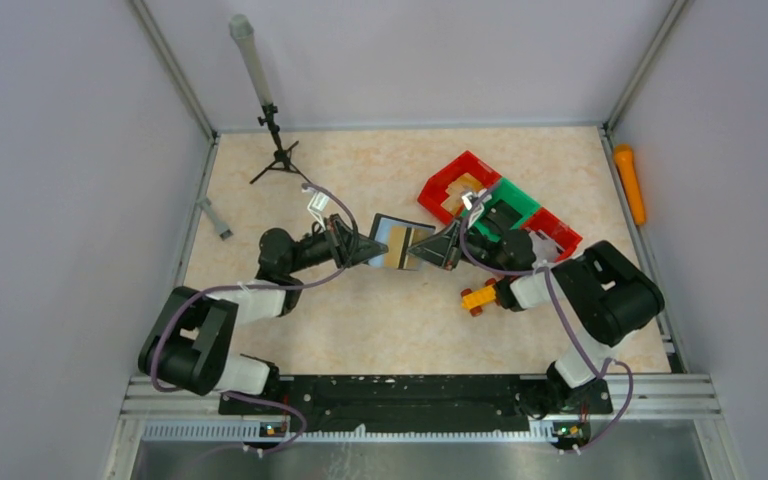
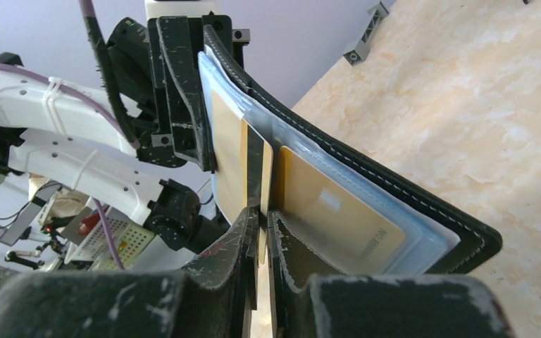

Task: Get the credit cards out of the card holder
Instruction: Remove the credit card from the card holder, then place the credit card in the storage box.

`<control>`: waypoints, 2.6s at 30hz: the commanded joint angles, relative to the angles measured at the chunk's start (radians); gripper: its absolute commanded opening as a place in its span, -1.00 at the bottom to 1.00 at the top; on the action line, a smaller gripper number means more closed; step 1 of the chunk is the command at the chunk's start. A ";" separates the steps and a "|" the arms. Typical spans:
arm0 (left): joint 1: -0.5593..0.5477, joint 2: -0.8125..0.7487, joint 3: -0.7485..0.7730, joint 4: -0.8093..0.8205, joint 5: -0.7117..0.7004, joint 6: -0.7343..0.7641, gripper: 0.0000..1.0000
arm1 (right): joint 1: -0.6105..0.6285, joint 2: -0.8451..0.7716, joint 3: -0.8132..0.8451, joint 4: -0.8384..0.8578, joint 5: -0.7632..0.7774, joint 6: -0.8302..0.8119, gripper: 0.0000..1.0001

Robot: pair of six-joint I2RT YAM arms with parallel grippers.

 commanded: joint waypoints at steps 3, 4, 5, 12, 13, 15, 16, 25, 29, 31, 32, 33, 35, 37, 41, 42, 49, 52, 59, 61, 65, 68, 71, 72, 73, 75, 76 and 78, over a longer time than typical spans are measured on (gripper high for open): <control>0.000 0.075 0.023 0.243 0.060 -0.121 -1.00 | -0.007 0.017 0.011 0.112 -0.027 0.017 -0.79; 0.000 0.081 0.026 0.253 0.064 -0.128 -1.00 | -0.006 0.016 0.009 0.118 -0.027 0.020 -0.75; 0.001 0.087 0.026 0.261 0.066 -0.134 -1.00 | -0.007 0.016 0.008 0.126 -0.029 0.023 -0.71; -0.001 0.097 0.023 0.314 0.071 -0.168 -1.00 | -0.003 0.021 0.006 0.138 -0.028 0.031 -0.39; -0.001 0.102 0.022 0.338 0.075 -0.178 -1.00 | -0.003 0.022 0.007 0.143 -0.031 0.034 -0.40; -0.001 0.117 0.024 0.377 0.080 -0.203 -1.00 | 0.000 0.030 0.014 0.158 -0.042 0.045 -0.42; -0.001 0.127 0.026 0.393 0.082 -0.215 -1.00 | 0.002 0.035 0.016 0.170 -0.048 0.056 -0.41; -0.001 0.145 0.031 0.407 0.086 -0.220 -1.00 | 0.023 0.036 0.041 0.175 -0.087 0.067 -0.89; 0.006 0.103 0.021 0.336 0.073 -0.161 -1.00 | 0.017 0.023 0.034 0.147 -0.070 0.046 -1.00; 0.020 0.060 0.006 0.280 0.055 -0.114 -1.00 | 0.005 0.014 0.026 0.104 -0.045 0.027 -1.00; 0.029 0.034 -0.004 0.235 0.039 -0.083 -1.00 | -0.004 0.010 0.022 0.080 -0.032 0.018 -1.00; 0.037 -0.008 -0.011 0.182 0.022 -0.045 -1.00 | -0.010 0.009 0.020 0.064 -0.024 0.013 -1.00; 0.049 -0.078 -0.017 0.038 -0.018 0.040 -1.00 | -0.018 0.007 0.025 0.034 -0.020 0.002 -1.00; 0.050 -0.139 -0.015 -0.130 -0.061 0.118 -1.00 | -0.019 -0.008 0.029 -0.026 -0.004 -0.032 -1.00; 0.050 -0.244 0.018 -0.492 -0.261 0.290 -0.99 | -0.023 -0.075 0.036 -0.232 0.064 -0.164 -1.00; 0.050 -0.269 0.032 -0.594 -0.322 0.328 -1.00 | -0.025 -0.096 0.040 -0.290 0.085 -0.206 -1.00; 0.050 -0.375 0.013 -0.682 -0.421 0.384 -1.00 | -0.025 -0.305 0.115 -0.794 0.379 -0.493 -1.00; 0.050 -0.379 0.015 -0.695 -0.427 0.381 -1.00 | -0.025 -0.353 0.187 -0.986 0.505 -0.555 -1.00; 0.049 -0.401 0.015 -0.755 -0.505 0.386 -1.00 | 0.010 -0.259 0.494 -1.413 0.896 -0.743 -1.00; 0.050 -0.406 0.011 -0.764 -0.526 0.392 -1.00 | 0.024 -0.209 0.598 -1.498 0.952 -0.803 -1.00; 0.049 -0.392 0.010 -0.761 -0.533 0.395 -1.00 | 0.056 -0.070 0.802 -1.671 1.033 -0.982 -1.00; 0.049 -0.377 0.012 -0.762 -0.527 0.394 -1.00 | 0.090 0.084 0.963 -1.804 1.163 -1.097 -1.00; 0.049 -0.380 0.009 -0.761 -0.528 0.398 -1.00 | 0.110 0.243 1.141 -1.971 1.342 -1.137 -1.00; 0.049 -0.384 0.006 -0.759 -0.531 0.400 -1.00 | 0.115 0.285 1.188 -2.007 1.388 -1.145 -1.00; 0.049 -0.389 0.004 -0.757 -0.535 0.403 -1.00 | 0.120 0.323 1.220 -2.017 1.430 -1.160 -1.00; 0.049 -0.397 0.000 -0.756 -0.541 0.406 -1.00 | 0.128 0.362 1.252 -2.001 1.518 -1.208 -1.00; 0.049 -0.398 0.000 -0.756 -0.539 0.406 -1.00 | 0.132 0.376 1.261 -1.992 1.553 -1.233 -1.00; 0.049 -0.398 0.000 -0.755 -0.538 0.408 -1.00 | 0.133 0.395 1.267 -1.984 1.590 -1.277 -1.00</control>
